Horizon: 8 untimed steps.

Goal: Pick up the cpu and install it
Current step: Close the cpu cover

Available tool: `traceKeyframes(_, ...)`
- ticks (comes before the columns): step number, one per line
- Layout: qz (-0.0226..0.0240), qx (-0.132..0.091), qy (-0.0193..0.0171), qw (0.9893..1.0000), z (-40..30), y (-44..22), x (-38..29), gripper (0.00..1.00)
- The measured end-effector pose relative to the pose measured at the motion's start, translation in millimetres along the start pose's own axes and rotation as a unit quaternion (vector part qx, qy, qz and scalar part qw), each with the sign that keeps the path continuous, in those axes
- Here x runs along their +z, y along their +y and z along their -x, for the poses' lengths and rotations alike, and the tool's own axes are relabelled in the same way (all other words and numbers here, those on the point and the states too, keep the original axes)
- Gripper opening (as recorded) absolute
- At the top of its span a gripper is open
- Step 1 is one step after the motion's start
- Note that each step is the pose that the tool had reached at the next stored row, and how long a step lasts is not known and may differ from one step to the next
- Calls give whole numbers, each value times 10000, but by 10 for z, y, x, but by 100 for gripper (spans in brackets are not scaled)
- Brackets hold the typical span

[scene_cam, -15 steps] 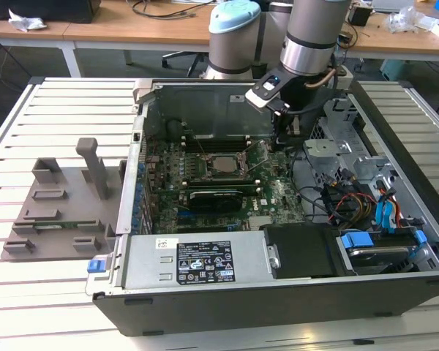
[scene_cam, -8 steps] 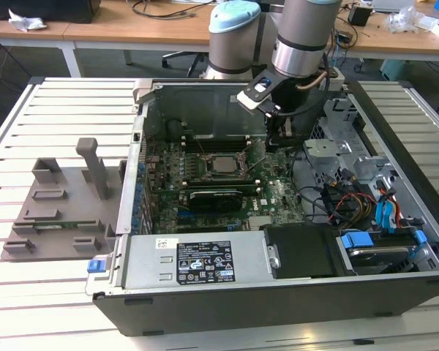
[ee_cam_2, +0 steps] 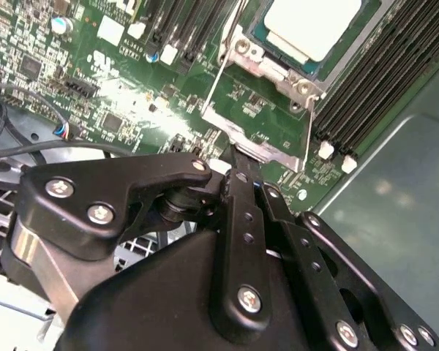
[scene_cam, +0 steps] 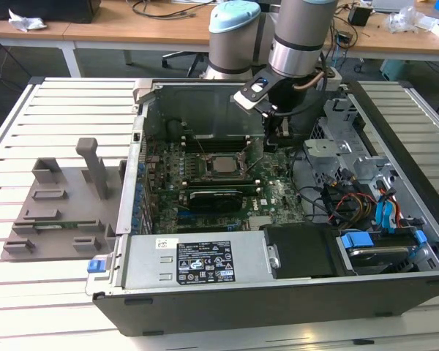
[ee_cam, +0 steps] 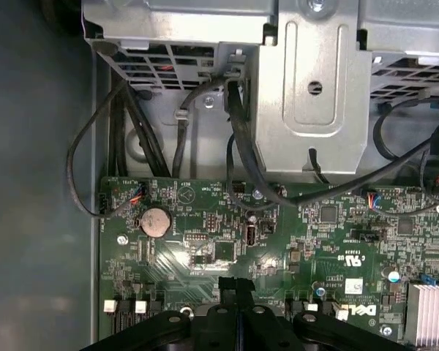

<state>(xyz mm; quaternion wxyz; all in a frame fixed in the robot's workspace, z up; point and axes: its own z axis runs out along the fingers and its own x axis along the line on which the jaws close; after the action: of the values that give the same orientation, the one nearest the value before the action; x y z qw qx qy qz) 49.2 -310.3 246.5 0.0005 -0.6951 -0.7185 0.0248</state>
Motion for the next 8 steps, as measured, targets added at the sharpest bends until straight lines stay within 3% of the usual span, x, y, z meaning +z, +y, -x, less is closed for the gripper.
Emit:
traceKeyframes(3,1,0,0,10000,-3,-96,4,11)
traceKeyframes(8,1,0,1,10000,-6,-172,6,11)
